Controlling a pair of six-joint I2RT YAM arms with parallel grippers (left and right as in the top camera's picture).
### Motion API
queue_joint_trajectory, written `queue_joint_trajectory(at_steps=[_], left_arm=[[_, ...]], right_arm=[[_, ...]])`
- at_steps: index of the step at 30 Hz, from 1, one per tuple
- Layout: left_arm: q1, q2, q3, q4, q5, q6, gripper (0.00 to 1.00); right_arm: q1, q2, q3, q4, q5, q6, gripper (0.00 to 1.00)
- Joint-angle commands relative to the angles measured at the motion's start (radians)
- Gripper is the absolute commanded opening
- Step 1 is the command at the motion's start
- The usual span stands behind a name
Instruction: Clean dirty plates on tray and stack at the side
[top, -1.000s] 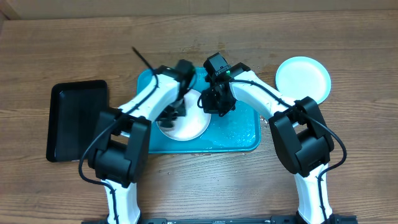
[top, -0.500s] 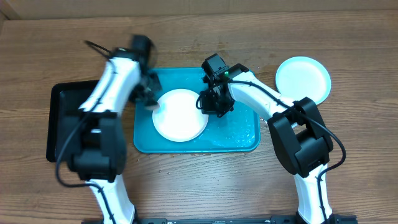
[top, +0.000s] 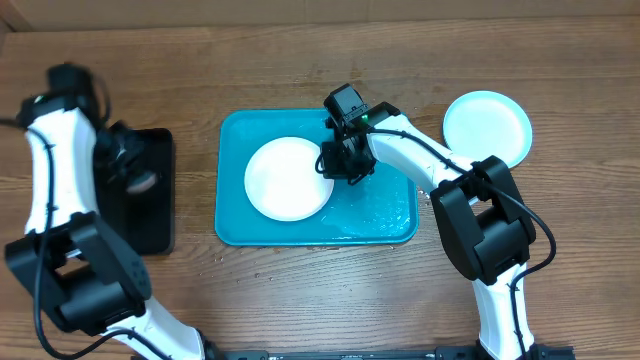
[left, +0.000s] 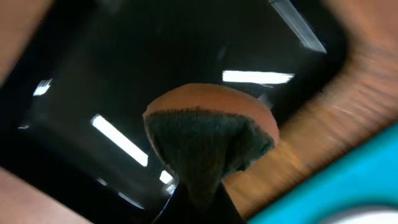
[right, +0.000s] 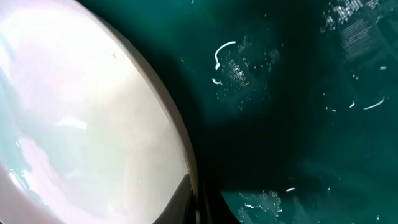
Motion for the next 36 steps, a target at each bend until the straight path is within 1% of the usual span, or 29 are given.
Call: queue_joint_trajectory(at_steps=[1,4,7,9,11,13,15,16,19,22,24,26,28,31,34,36], left_arm=[[0.039,-0.004,-0.109,0.081,-0.039,-0.029,0.04],[0.062,-0.004,-0.183,0.172,0.027,0.005,0.04],[0.063,-0.004,-0.226,0.232,0.05,0.0,0.06],[0.064,-0.004,-0.239,0.262,0.049,-0.003,0.19],[0.064,-0.004,-0.238,0.278,0.047,-0.003,0.23],[0.065,-0.004,-0.23,0.288,0.048,-0.003,0.29],[0.065,-0.004,-0.209,0.282,0.053,-0.003,0.4],[0.065,-0.004,-0.187,0.27,0.055,-0.002,0.43],[0.068,-0.005,-0.09,0.192,0.056,-0.002,0.45],[0.076,-0.005,0.041,0.087,0.058,-0.003,0.48],[0.077,-0.005,0.122,0.03,0.058,-0.003,0.68],[0.076,-0.005,0.185,-0.013,0.058,-0.003,1.0],[0.076,-0.005,0.217,-0.036,0.058,-0.003,1.0],[0.076,-0.003,0.217,-0.035,0.055,-0.002,1.0],[0.077,-0.002,0.217,-0.035,0.053,-0.002,1.0],[0.077,-0.002,0.217,-0.035,0.053,-0.002,1.0]], right_arm=[[-0.008,0.031,0.004,0.002,0.04,-0.011,0.04],[-0.008,0.026,0.034,-0.037,0.057,-0.037,0.04],[-0.003,0.014,0.09,-0.109,0.16,-0.037,0.04],[0.007,-0.003,0.141,-0.166,0.227,-0.061,0.04],[0.024,-0.021,0.202,-0.224,0.282,-0.086,0.04],[0.048,-0.034,0.273,-0.288,0.366,-0.089,0.04],[0.077,-0.039,0.351,-0.354,0.474,-0.095,0.04],[0.095,-0.04,0.394,-0.391,0.531,-0.112,0.04],[0.149,-0.04,0.502,-0.478,0.739,-0.12,0.04],[0.206,-0.04,0.588,-0.553,1.004,-0.121,0.04],[0.242,-0.04,0.626,-0.581,1.129,-0.174,0.04],[0.284,-0.04,0.657,-0.6,1.241,-0.259,0.04],[0.324,-0.04,0.669,-0.602,1.367,-0.306,0.04],[0.394,-0.04,0.67,-0.599,1.648,-0.369,0.04],[0.441,-0.04,0.67,-0.591,1.774,-0.434,0.04],[0.469,-0.04,0.67,-0.592,1.787,-0.509,0.04]])
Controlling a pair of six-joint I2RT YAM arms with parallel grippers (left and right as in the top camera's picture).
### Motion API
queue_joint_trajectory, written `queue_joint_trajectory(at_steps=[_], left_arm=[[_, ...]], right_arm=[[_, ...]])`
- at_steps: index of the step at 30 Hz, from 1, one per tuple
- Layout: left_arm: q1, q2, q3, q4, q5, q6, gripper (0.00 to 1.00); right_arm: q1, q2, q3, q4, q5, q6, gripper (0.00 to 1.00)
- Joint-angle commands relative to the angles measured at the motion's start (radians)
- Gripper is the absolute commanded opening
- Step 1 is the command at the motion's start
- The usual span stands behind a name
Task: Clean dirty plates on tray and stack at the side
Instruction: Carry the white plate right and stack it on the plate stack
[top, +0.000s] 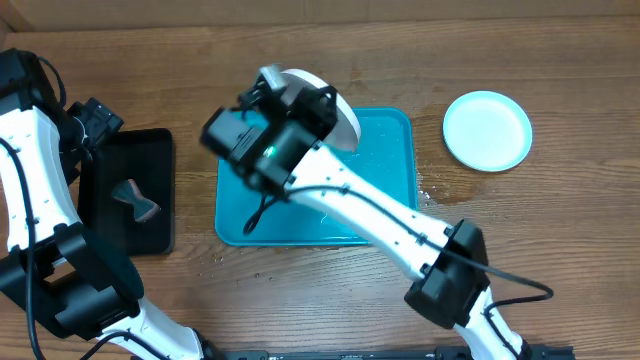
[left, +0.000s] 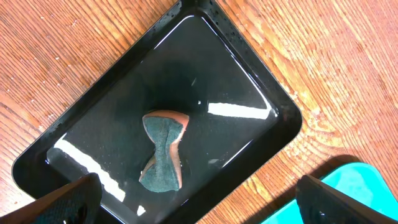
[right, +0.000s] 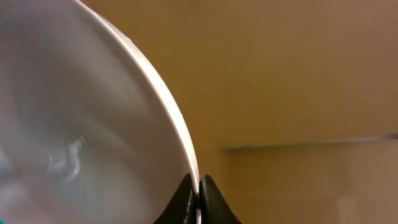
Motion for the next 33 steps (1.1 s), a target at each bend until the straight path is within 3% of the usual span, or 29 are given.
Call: queue_joint_trajectory(at_steps=[1,4,7,11,12,16,19,26,33], left_arm=[[0.007,-0.005,0.015,0.0,0.0,-0.003,1.0],[0.005,-0.005,0.015,0.001,0.001,-0.003,1.0],[-0.001,-0.005,0.015,0.001,0.001,-0.003,1.0],[-0.001,-0.005,0.015,0.001,0.001,-0.003,1.0],[-0.001,-0.005,0.015,0.001,0.0,-0.003,1.0],[0.003,-0.005,0.015,0.001,0.0,-0.003,1.0],[0.003,-0.005,0.015,0.001,0.001,-0.003,1.0],[0.003,-0.005,0.015,0.001,0.001,-0.003,1.0],[0.003,-0.005,0.015,0.004,0.001,-0.003,1.0]], right_arm=[[0.049,-0.043,0.032,0.005,0.214,-0.159,0.04],[0.081,-0.043,0.032,0.005,0.214,-0.246,0.04],[0.09,-0.043,0.032,0.005,0.137,-0.223,0.04],[0.047,-0.042,0.027,-0.028,-0.485,-0.258,0.04],[0.021,-0.042,0.023,-0.035,-0.533,-0.245,0.04],[-0.077,-0.062,0.034,-0.079,-0.426,-0.05,0.04],[-0.215,-0.111,0.039,-0.105,-0.563,0.012,0.04],[-0.664,-0.147,0.035,-0.18,-1.165,0.011,0.04],[-1.078,-0.124,-0.059,-0.194,-1.451,0.011,0.04]])
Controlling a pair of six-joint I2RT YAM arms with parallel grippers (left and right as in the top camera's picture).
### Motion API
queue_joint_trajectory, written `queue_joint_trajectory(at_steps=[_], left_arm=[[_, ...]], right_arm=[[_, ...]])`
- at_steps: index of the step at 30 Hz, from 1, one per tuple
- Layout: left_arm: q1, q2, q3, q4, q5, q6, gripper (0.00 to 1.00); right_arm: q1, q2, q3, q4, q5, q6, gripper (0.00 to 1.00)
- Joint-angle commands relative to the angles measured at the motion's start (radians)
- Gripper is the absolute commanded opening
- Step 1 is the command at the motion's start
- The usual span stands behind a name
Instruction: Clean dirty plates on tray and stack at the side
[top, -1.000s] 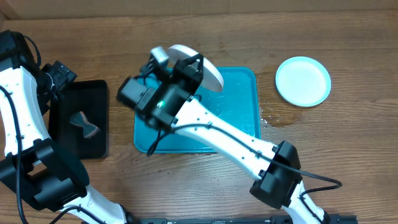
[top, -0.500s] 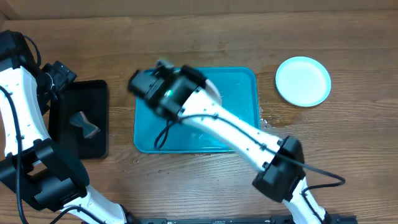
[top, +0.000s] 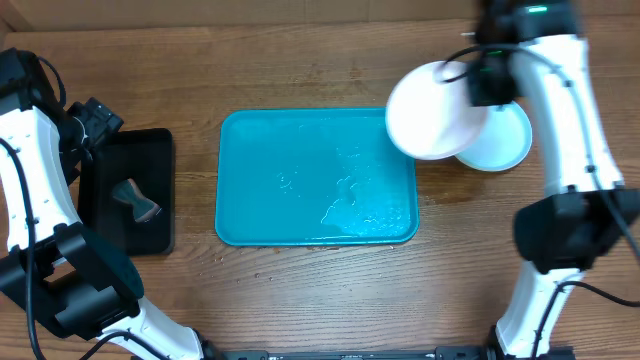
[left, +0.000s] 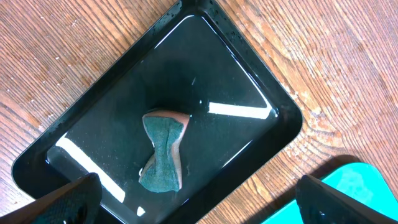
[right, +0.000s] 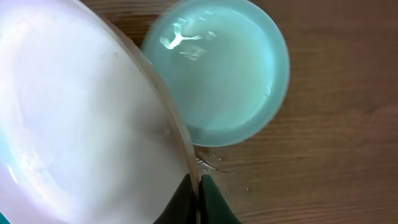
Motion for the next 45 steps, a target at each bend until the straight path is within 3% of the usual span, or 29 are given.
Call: queue_joint_trajectory(at_steps=[1,8,13,17,18,19,20,21,24,30,37,45], left_arm=[[0.003,-0.005,0.015,0.005,0.001,-0.003,1.0],[0.003,-0.005,0.015,0.005,0.001,-0.003,1.0],[0.003,-0.005,0.015,0.005,0.001,-0.003,1.0],[0.003,-0.005,0.015,0.005,0.001,-0.003,1.0],[0.003,-0.005,0.015,0.005,0.001,-0.003,1.0],[0.003,-0.005,0.015,0.005,0.001,-0.003,1.0],[0.003,-0.005,0.015,0.005,0.001,-0.003,1.0],[0.003,-0.005,0.015,0.005,0.001,-0.003,1.0],[0.003,-0.005,0.015,0.005,0.001,-0.003,1.0],[0.003,-0.005,0.015,0.005,0.001,-0.003,1.0],[0.003,-0.005,0.015,0.005,0.001,-0.003,1.0],[0.003,-0.005,0.015,0.005,0.001,-0.003,1.0]], right_arm=[[-0.14,-0.025,-0.064,0.016,-0.239,0.014,0.04],[-0.336,-0.025,-0.244,0.173,-0.316,0.015,0.04],[-0.353,-0.025,-0.369,0.29,-0.296,0.018,0.04],[-0.353,-0.025,-0.468,0.43,-0.198,0.119,0.04],[-0.353,-0.025,-0.476,0.443,-0.2,0.119,0.09],[-0.353,-0.025,-0.478,0.449,-0.2,0.119,0.26],[-0.353,-0.025,-0.478,0.451,-0.2,0.122,0.54],[-0.353,-0.025,-0.475,0.444,-0.207,0.122,0.75],[-0.352,-0.038,-0.441,0.377,-0.265,0.122,1.0],[-0.35,-0.178,-0.409,0.256,-0.302,0.117,1.0],[-0.331,-0.515,-0.433,0.112,-0.309,0.095,1.0],[-0.222,-0.874,-0.585,0.005,-0.317,0.097,1.0]])
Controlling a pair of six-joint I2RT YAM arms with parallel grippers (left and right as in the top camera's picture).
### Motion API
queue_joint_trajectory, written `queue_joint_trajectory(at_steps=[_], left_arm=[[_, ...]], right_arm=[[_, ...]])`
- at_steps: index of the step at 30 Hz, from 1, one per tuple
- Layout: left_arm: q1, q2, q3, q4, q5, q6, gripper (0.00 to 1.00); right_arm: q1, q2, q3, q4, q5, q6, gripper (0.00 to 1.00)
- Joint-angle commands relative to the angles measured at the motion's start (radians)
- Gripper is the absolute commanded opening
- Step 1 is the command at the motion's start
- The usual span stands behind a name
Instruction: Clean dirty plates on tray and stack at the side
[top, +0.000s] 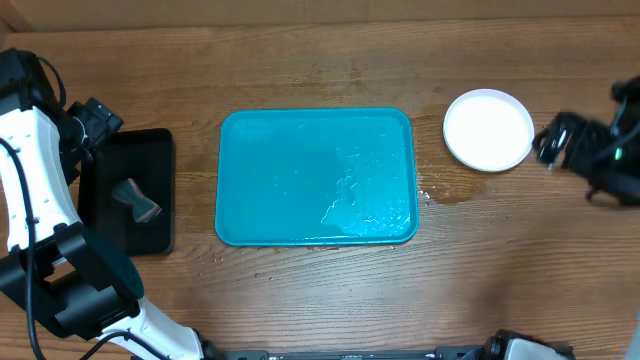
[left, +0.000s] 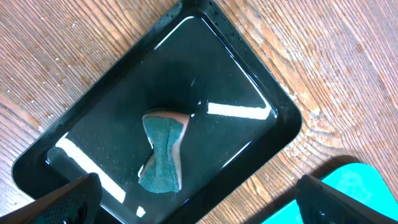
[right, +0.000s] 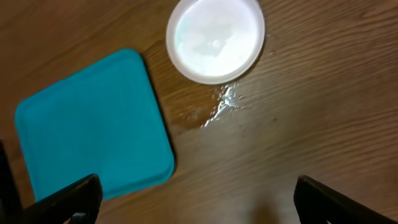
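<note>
The teal tray (top: 316, 176) lies in the table's middle, wet and holding no plates; it also shows as the teal tray (right: 93, 124) in the right wrist view. White plates sit stacked (top: 488, 130) on the wood to its right, the stack (right: 216, 39) seen from above by the right wrist. My right gripper (top: 560, 140) hangs open and empty at the far right, its fingertips (right: 68, 202) wide apart. My left gripper (top: 100, 118) is open above the black tray (left: 161, 118), where the green sponge (left: 163, 152) lies.
Water droplets (right: 224, 102) glisten on the wood between the plate stack and the teal tray. The black sponge tray (top: 128, 190) sits at the far left. A tan wall runs along the table's back edge.
My right gripper held a white plate over the plate at the right; now that plate lies on the stack, and the gripper is open, raised and further right. The left arm is unchanged.
My right gripper was shut on the rim of a white plate in the teal tray while my left held the sponge in the black tray. Then the sponge lay released and the plate was lifted, then over the side plate, and now rests stacked there.
</note>
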Motion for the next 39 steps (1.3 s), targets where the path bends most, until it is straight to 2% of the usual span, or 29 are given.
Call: queue_joint_trajectory(at_steps=[1,4,8,17,22,24,27,34,39], left_arm=[[0.003,-0.005,0.015,0.001,0.0,-0.003,1.0],[0.003,-0.005,0.015,0.001,0.0,-0.003,1.0],[0.003,-0.005,0.015,0.001,0.0,-0.003,1.0],[0.003,-0.005,0.015,0.001,0.0,-0.003,1.0],[0.003,-0.005,0.015,0.001,0.0,-0.003,1.0],[0.003,-0.005,0.015,0.001,0.0,-0.003,1.0],[0.003,-0.005,0.015,0.002,0.0,-0.003,1.0],[0.003,-0.005,0.015,0.001,0.0,-0.003,1.0],[0.003,-0.005,0.015,0.001,0.0,-0.003,1.0]], right_arm=[[0.053,-0.115,-0.086,-0.031,-0.021,-0.005,1.0],[0.092,-0.217,-0.115,-0.101,-0.101,-0.003,1.0],[0.095,-0.294,-0.115,-0.097,-0.186,-0.002,1.0],[0.099,-0.319,-0.142,-0.101,-0.117,-0.09,1.0],[0.099,-0.375,-0.282,-0.074,-0.172,-0.085,1.0],[0.099,-0.414,-0.377,0.018,-0.2,-0.085,1.0],[0.115,-0.491,-0.553,0.242,-0.212,-0.086,1.0],[0.264,-0.84,-1.021,0.878,-0.201,-0.086,1.0],[0.288,-1.083,-1.282,1.114,-0.194,-0.085,1.0]])
